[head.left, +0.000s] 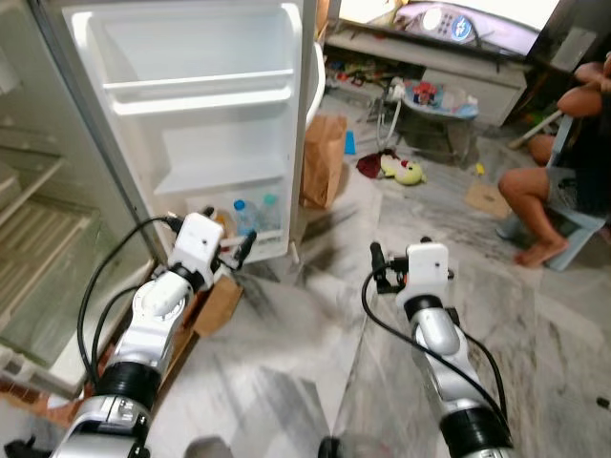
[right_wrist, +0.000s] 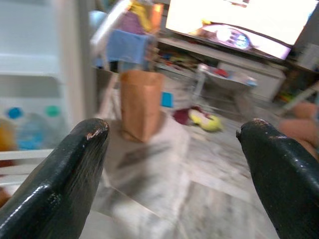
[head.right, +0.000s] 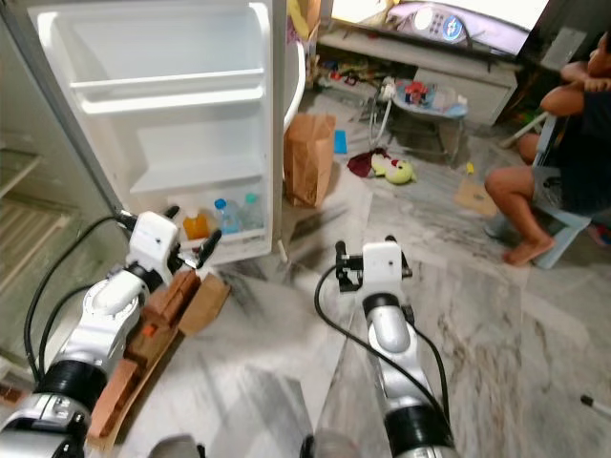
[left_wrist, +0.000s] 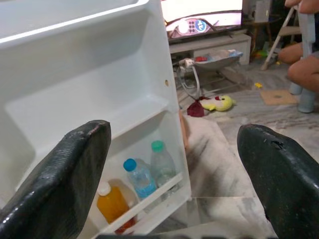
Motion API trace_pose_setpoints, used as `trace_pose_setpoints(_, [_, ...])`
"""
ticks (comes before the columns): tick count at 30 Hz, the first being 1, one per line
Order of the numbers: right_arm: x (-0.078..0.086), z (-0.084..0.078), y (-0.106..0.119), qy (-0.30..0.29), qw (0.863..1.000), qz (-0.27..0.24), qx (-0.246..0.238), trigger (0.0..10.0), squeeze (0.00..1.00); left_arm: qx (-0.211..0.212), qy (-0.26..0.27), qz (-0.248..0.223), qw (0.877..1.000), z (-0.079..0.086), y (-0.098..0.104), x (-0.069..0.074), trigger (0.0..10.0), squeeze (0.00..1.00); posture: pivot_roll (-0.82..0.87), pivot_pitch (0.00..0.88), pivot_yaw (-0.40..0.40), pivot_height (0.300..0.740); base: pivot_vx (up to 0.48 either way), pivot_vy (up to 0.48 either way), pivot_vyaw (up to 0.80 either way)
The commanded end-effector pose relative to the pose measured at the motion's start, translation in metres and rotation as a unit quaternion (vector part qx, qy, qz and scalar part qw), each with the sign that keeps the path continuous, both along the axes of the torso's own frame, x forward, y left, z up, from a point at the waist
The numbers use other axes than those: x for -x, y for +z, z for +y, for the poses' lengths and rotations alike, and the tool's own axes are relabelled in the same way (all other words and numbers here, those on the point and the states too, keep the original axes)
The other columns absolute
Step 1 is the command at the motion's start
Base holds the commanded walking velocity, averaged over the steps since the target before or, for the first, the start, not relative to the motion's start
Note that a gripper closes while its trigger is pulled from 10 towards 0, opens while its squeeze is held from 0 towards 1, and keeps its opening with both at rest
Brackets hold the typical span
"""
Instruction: Restocking fridge
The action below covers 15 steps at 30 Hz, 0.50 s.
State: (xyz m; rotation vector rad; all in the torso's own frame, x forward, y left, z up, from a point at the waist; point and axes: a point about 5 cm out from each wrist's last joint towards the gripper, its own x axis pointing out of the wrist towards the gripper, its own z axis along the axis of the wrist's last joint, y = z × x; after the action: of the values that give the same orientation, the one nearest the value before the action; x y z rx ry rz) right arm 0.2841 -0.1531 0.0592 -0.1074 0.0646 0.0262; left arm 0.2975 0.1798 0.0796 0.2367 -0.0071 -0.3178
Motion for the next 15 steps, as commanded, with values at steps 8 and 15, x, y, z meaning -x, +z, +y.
trace_pose_setpoints(8, [0.005,-0.017,0.01,-0.021,1.0,-0.016,0.009,10.0,0.0,0.022,0.031,0.001,0.999,0.004,-0.002,0.015,10.0,0.0,0.04,0.064,-0.074,0.74,0.112,-0.349,-0.8])
trace_pose_setpoints(15, [0.015,-0.016,0.012,-0.023,0.999,-0.022,0.013,10.0,0.0,0.028,0.082,0.021,0.996,0.027,-0.008,0.033,10.0,0.0,0.01,0.066,-0.046,0.74,0.373,0.0,-0.8])
